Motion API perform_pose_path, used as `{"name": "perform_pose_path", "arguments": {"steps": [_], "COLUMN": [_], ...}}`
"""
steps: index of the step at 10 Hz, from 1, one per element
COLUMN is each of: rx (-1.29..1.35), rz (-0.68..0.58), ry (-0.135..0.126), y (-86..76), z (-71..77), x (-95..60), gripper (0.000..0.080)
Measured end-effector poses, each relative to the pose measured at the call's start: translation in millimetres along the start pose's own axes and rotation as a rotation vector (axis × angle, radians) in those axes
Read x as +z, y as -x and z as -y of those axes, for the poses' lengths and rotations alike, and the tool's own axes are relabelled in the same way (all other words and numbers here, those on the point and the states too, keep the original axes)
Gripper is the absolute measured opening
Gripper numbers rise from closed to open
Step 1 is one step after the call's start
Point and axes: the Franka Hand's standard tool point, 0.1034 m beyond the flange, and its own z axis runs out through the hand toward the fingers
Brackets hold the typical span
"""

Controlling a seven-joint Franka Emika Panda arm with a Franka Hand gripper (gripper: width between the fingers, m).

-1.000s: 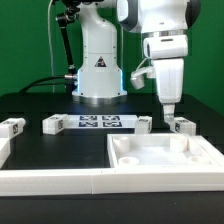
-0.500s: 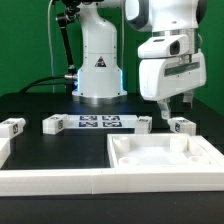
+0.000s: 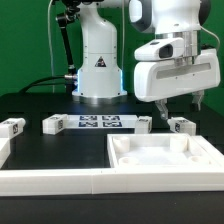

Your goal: Assemble square table

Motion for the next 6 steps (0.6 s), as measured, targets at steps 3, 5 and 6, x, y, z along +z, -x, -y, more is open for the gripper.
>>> {"name": "perform_pose_path", "arguments": {"steps": [3, 5, 6], "rx": [0.105, 0.046, 0.043], "rz": [-0.002, -0.007, -0.006], "ry": [-0.004, -0.008, -0.008], "y": [2.5, 2.5, 2.6], "z": [29.0, 24.7, 25.4], "x": [7.0, 10.2, 10.4], "gripper": [0.0649, 0.0649, 0.0649]}}
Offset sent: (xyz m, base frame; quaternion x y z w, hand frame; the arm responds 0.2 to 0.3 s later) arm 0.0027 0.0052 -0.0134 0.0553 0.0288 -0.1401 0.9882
